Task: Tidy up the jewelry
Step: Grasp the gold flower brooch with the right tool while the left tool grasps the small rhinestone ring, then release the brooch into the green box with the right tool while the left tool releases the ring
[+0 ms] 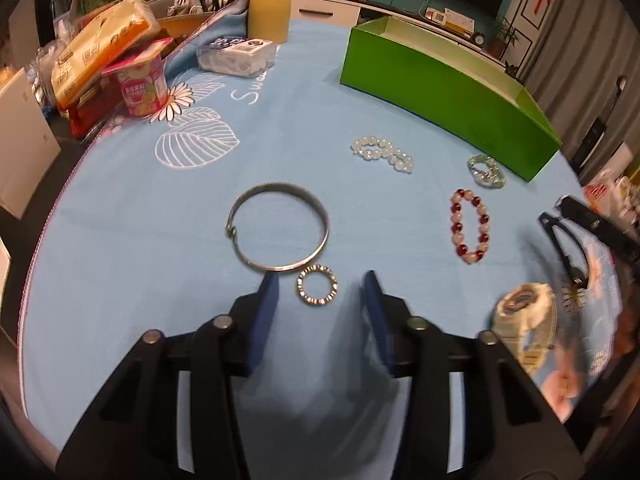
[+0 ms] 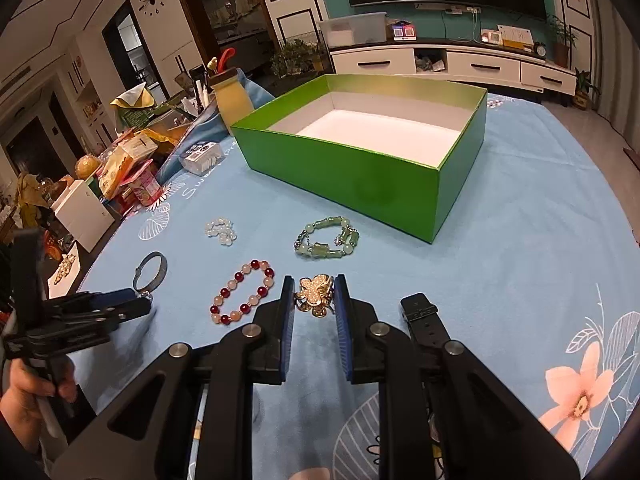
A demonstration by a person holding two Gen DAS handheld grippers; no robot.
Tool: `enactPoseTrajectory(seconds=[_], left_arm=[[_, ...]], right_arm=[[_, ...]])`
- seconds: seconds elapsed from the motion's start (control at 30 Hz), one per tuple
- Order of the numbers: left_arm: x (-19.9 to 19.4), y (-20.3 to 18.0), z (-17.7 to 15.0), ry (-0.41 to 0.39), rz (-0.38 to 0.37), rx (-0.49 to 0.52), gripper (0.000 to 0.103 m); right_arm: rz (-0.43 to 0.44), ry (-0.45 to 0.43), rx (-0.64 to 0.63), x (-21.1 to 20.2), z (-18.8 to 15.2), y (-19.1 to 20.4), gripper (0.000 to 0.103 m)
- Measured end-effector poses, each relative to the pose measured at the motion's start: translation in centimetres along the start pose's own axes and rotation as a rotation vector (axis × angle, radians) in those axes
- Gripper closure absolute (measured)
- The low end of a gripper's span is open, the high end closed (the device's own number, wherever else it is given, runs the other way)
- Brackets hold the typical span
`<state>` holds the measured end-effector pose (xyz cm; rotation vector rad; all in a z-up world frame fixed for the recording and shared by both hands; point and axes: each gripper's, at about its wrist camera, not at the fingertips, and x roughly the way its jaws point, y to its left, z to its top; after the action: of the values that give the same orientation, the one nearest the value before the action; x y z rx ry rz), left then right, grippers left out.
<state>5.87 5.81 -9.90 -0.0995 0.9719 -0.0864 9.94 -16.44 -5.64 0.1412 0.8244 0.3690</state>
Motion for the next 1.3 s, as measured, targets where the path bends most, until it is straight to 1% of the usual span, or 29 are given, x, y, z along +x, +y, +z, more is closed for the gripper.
enactPoseTrajectory(seconds=[0.03,0.07,0.1,0.13,0.3,0.37,0.5,0.73,0.93,1.3], left_arm=[[0.1,-0.4,-0.1,-0.014,0.026,0.025,0.067],[0.1,-0.6,-0.2,-0.02,0.035,0.035,0.069],[0.2,-0.8,-0.2,-0.03,0.038,0.047,0.074],[0.2,-0.9,-0.3,-0.035,0.041,0.054,0.082],[-0.2,-1.1,-0.6,-0.039,0.005,0.056,0.083],[-0.4,-1.2,-0.5,-0.036,-0.023,0.044,0.083],[-1.3,-1.9,0.1,-0.057,-0.052,0.047,0.083],[-2.6,-4.1,2.7,-0.103,-0.099,0.084,0.083],[-2.8,-6.2,5.1,-0.136,-0.12,0.136,0.083],[-2.5,-9.1,8.6,-0.16,-0.16,0.182,0.083]], right_arm=[[-0.001,-0.001,0.0,-0.1,0.0,0.0,0.083],[-0.001,0.0,0.001,0.0,0.0,0.0,0.083],[-0.004,0.0,0.002,-0.1,0.0,0.0,0.084],[-0.006,0.001,0.003,-0.1,-0.1,0.0,0.084],[-0.012,0.0,0.004,-0.2,-0.1,0.0,0.084],[-0.012,-0.002,0.006,-0.3,-0.1,0.0,0.084],[-0.01,-0.015,0.004,-0.7,0.1,0.1,0.084],[-0.006,-0.036,-0.004,-1.4,0.6,0.3,0.083],[-0.008,-0.057,-0.02,-1.8,1.5,0.4,0.084],[-0.03,-0.093,-0.036,-2.2,3.3,-0.2,0.083]])
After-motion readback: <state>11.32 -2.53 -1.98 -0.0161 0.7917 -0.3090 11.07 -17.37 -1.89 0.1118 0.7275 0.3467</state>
